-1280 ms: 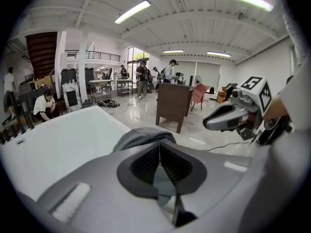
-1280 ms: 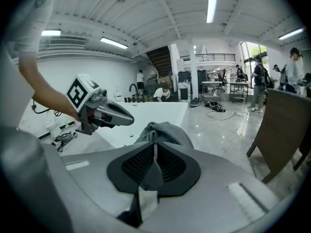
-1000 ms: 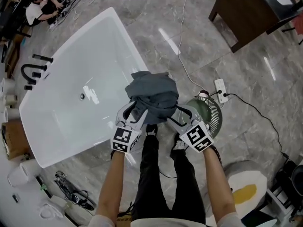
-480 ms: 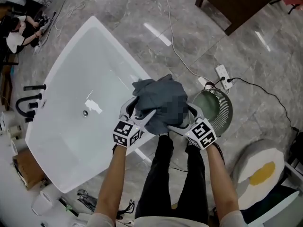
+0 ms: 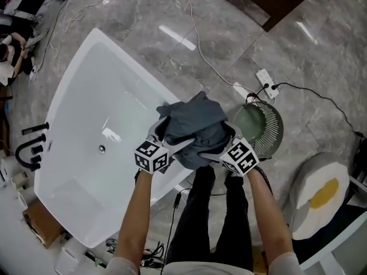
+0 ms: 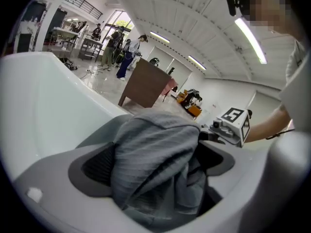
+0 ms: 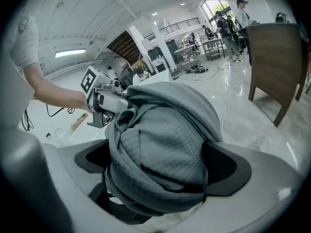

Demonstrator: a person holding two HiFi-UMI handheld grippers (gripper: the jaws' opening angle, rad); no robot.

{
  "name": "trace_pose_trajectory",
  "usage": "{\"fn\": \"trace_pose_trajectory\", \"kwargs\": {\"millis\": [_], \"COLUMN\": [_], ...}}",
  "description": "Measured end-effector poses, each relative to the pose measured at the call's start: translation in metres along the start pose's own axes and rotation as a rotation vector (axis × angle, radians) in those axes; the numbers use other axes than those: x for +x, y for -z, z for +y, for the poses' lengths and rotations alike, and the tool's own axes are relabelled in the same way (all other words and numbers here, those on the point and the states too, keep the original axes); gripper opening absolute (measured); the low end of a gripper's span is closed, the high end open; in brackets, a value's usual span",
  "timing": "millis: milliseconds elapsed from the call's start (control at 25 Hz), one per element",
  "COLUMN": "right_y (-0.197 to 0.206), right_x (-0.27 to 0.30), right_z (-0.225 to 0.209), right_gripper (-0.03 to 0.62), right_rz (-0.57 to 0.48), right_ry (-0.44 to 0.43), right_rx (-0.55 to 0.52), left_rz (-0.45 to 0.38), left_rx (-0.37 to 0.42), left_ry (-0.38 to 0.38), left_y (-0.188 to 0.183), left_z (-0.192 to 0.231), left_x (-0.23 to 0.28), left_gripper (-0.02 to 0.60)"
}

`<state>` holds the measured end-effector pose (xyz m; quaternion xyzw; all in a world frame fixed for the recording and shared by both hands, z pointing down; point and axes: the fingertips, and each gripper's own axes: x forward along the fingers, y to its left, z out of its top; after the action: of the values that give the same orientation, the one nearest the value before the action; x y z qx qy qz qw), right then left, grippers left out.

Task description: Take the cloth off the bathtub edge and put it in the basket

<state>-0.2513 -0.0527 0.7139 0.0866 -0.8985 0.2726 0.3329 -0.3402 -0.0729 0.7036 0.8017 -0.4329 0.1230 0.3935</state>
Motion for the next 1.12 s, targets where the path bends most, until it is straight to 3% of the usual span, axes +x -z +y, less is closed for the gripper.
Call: {"fn": "trace_pose_trajectory", "kwargs": {"millis": [160,360,520,720,920,1120], "right_y": [0.001,0.001,0.001,-0.001,-0.002,-0.005], "right_x": [0.015,0.031,0.031,0.025,0.008,-0.016], "right_z": [0.0,0.001,0.0,0.002,0.007,0.017], "right_gripper": [0.572,0.572,0.564,0.495,0.414,0.307], "right_rz": [0.025,0.038,0.016,-0.017,-0.079,-0.142], "right_ry": [-0.014,-0.009,0.008,0.055,0.134,0.155], "right_rx": [0.006,0.03,0.065,0.063,0.08,0.071], "left_rz": [0.012,-0.024,-0.072,-0.09,-0.06,-0.101], "left_rx": [-0.013,-0.041,-0.127,-0.221,-0.209,-0.189], "left_ry": [0.036,0.028,0.025,0.009,-0.013,-0.039], "left_y": [0.006,0.008,0.01,0.014,0.015,0.007], "left_z": [-0.005,-0.006,-0.008,-0.012,-0.023,-0.044], "left_x": [0.02,0.027,0.028,0.024,0.014,0.006], "left_gripper": [0.58,0.577,0.547,0.459,0.367,0.317]}}
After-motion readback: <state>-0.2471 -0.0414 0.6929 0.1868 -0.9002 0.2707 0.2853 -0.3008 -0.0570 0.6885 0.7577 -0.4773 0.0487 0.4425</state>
